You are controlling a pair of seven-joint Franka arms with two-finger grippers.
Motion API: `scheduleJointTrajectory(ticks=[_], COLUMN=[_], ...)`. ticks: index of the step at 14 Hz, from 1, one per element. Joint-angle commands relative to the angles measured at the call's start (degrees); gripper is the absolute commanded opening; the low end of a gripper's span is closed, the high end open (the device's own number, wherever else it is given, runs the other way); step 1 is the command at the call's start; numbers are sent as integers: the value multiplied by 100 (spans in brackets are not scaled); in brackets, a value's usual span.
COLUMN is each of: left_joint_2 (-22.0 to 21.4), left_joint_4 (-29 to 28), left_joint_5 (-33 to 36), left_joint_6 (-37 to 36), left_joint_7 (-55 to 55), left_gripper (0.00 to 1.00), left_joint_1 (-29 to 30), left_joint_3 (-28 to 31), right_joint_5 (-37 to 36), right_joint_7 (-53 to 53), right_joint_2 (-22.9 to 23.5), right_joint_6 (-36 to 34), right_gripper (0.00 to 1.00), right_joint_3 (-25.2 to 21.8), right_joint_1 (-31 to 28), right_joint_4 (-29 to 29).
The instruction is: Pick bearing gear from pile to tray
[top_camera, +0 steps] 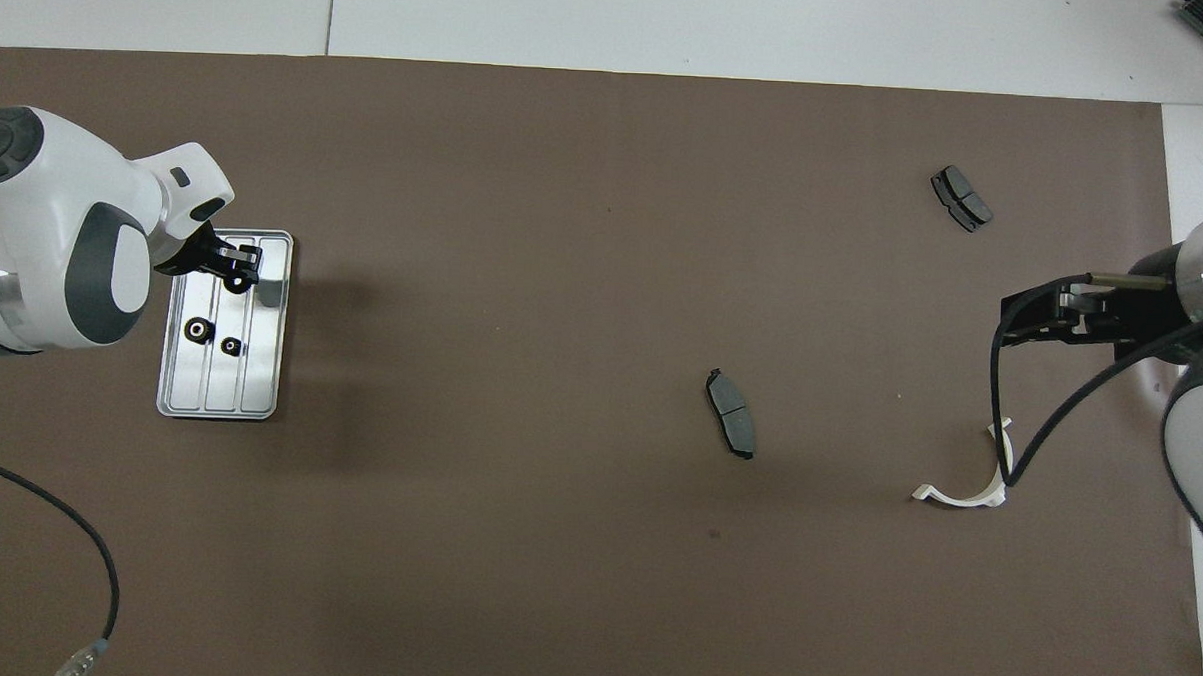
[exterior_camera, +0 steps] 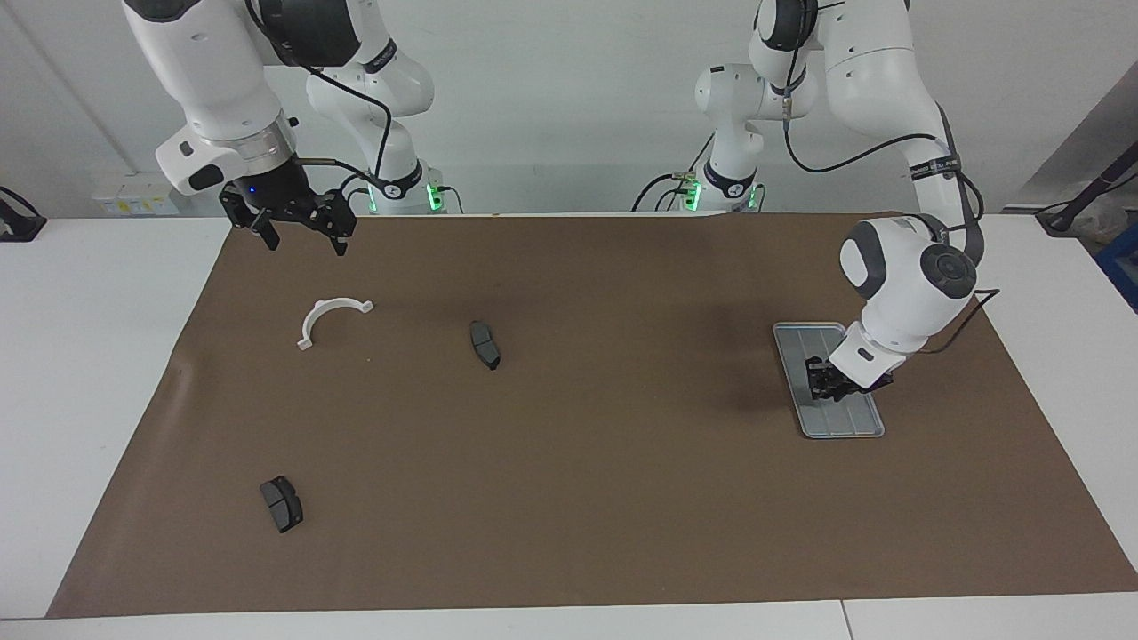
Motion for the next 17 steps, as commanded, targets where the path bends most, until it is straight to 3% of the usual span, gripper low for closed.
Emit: scheduleJointTrajectory(ticks=[1, 4, 5, 8, 13, 17], left_joint_2=[-181, -163, -172, -277, -619, -1401], left_joint_4=[-268, -198, -146, 388, 1576, 1630], left_joint_5=[2, 2, 2, 11, 63, 159], left_joint_6=[223, 153, 127, -485, -2419, -2930], left_joint_7=[253, 201, 192, 192, 183, 174], left_gripper=[60, 94, 98, 100, 100, 100], left_joint_1=[120, 111, 111, 111, 111, 120], left_joint_3=[-52, -52, -52, -52, -34, -34], right_joint_5=[141, 150, 141, 150, 141, 150], right_joint_7=[-159, -168, -168, -177, -168, -169], right_joint_2=[-61, -52, -52, -52, -52, -52], right_joint_6=[17, 17, 17, 17, 17, 17], right_gripper=[100, 100, 100, 100, 100, 100], right_joint_3=[2, 2, 2, 2, 2, 2], right_joint_1=[-30, -56, -56, -56, -56, -56], right_joint_4=[-60, -60, -60, -60, -60, -60])
